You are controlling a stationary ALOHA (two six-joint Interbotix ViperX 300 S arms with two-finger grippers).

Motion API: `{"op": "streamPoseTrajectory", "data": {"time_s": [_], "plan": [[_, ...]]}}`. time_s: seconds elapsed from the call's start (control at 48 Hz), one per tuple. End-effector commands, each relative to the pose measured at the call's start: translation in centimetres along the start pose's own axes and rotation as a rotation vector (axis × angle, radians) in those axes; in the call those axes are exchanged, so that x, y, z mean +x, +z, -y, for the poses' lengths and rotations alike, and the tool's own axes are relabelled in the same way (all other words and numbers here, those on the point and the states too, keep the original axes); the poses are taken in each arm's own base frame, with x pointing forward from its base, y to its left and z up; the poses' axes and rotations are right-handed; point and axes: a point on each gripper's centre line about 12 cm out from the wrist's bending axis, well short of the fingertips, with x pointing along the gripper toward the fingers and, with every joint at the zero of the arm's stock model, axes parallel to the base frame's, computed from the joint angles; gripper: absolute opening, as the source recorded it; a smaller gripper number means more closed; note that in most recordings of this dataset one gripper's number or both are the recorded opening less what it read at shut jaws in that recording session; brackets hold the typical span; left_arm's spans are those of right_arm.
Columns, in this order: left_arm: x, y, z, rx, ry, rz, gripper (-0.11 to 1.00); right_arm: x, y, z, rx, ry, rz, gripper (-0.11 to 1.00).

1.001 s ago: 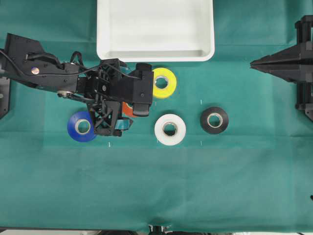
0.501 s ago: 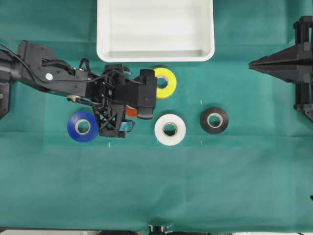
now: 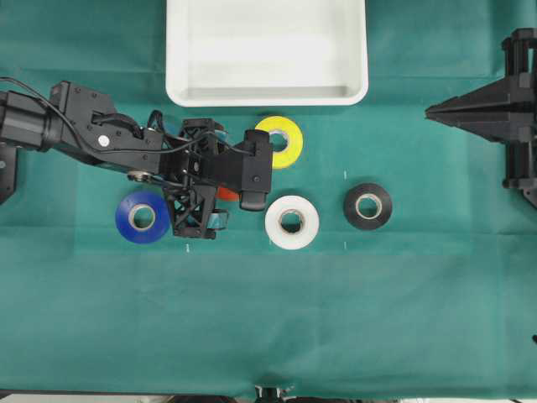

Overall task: Pick up the tape from a random location and place it into the white case.
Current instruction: 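Lower the left gripper into the orange-red roll's hole and close it, then lift the orange-red roll with the left gripper toward the white tray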

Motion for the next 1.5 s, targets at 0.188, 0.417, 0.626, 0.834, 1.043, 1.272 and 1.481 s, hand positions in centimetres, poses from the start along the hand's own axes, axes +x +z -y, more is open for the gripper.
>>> {"op": "streamPoseTrajectory", "data": {"time_s": [0.188, 0.417, 0.626, 0.834, 1.043, 1.272, 1.481], "plan": [[0.2, -0.3, 0.0, -0.002, -0.001, 0.014, 0.98, 0.2, 1.0, 0.0, -0.001, -0.001, 0.025, 0.0], [0.1, -0.3, -0.1, -0.004, 0.001, 0.017, 0.9, 0.2, 1.0, 0.0, -0.003, 0.0, 0.025, 0.0], [0.0, -0.2, -0.8, -0.022, 0.009, 0.016, 0.53, 0.2, 1.1, 0.0, -0.003, 0.0, 0.026, 0.0], [-0.2, -0.2, -0.9, -0.021, 0.01, 0.02, 0.24, 0.3, 1.1, 0.0, -0.003, -0.001, 0.026, 0.0], [-0.2, -0.1, -0.9, -0.022, 0.009, 0.02, 0.24, 0.3, 1.0, 0.0, -0.003, 0.0, 0.021, 0.0], [-1.9, 0.3, -0.6, -0.017, 0.006, 0.022, 0.24, 0.3, 1.0, 0.0, -0.003, -0.001, 0.021, 0.0], [-6.0, 1.5, -0.5, -0.014, 0.005, 0.063, 0.24, 0.3, 1.0, 0.0, -0.003, -0.001, 0.021, 0.0]]}}
